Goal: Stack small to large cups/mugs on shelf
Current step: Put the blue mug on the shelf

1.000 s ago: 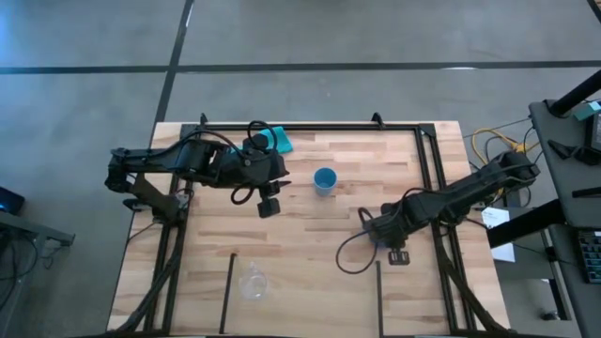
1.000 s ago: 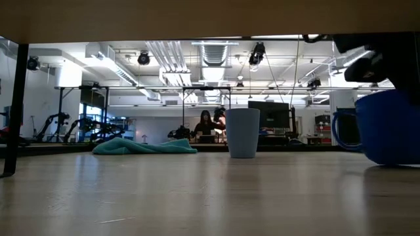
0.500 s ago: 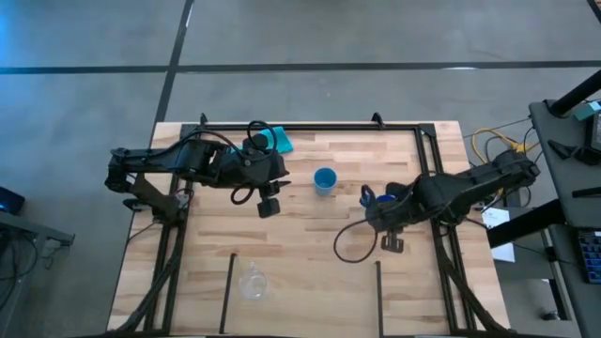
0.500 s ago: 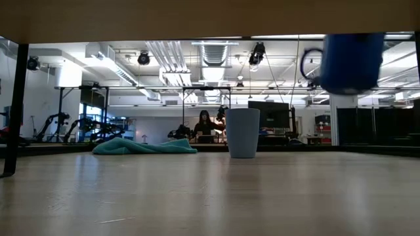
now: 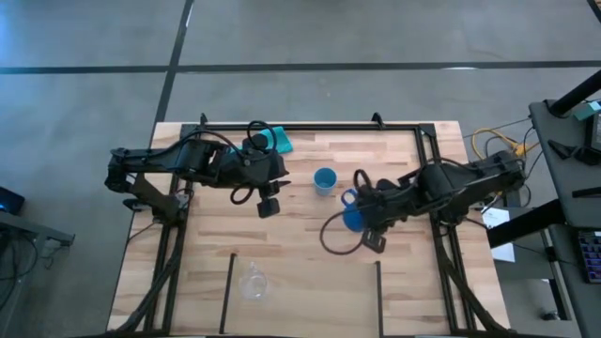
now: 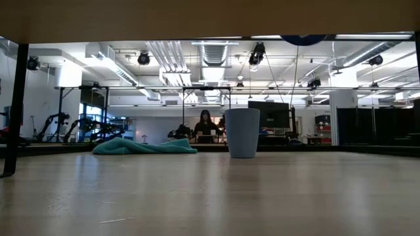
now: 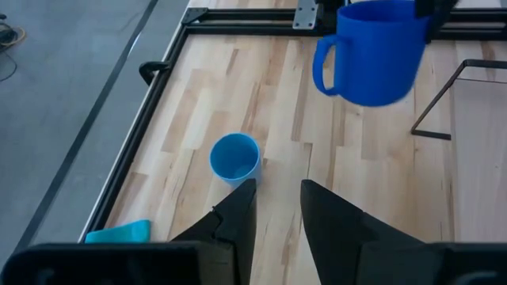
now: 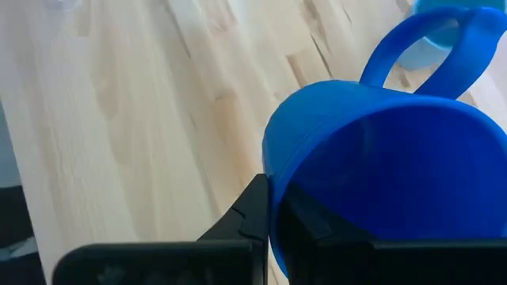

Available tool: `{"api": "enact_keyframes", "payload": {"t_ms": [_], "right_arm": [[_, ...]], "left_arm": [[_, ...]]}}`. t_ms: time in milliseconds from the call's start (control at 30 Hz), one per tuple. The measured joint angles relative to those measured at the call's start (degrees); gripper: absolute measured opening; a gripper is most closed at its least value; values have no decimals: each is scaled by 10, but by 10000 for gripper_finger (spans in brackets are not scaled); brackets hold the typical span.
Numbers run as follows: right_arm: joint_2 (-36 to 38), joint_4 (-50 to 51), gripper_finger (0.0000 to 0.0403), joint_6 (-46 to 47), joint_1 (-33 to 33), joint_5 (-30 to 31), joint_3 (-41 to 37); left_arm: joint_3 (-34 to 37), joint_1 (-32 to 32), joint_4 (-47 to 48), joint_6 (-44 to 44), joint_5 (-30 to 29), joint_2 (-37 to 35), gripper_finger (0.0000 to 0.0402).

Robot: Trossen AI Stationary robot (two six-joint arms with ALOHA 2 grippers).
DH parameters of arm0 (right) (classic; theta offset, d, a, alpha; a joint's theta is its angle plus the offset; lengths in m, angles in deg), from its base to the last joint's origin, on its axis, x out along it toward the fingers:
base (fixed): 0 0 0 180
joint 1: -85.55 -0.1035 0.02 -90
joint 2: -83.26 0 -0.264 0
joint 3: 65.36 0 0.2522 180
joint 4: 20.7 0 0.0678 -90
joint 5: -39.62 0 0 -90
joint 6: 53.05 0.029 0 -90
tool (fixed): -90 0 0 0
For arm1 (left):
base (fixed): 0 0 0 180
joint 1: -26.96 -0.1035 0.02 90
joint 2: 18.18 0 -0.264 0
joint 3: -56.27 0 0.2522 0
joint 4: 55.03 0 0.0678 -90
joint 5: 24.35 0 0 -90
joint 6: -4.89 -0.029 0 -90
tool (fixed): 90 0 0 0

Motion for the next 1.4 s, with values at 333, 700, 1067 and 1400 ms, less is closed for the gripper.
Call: {"api": "enact_keyframes", "payload": {"t_ms": [333,700,1067,1400], "right_arm": [[-179,113,11,-8,0,-4,220],[-282,115,11,31,0,-79,352],[-275,-1,11,16,-20,-104,354],[-284,-57,11,33,-58,-113,354]], "left_arm": [[-1,0,6,-1,0,0,86],[-1,5,47,-17,19,-27,86],[-3,6,44,-20,37,-81,86],[-2,5,47,-77,43,-88,86]]}}
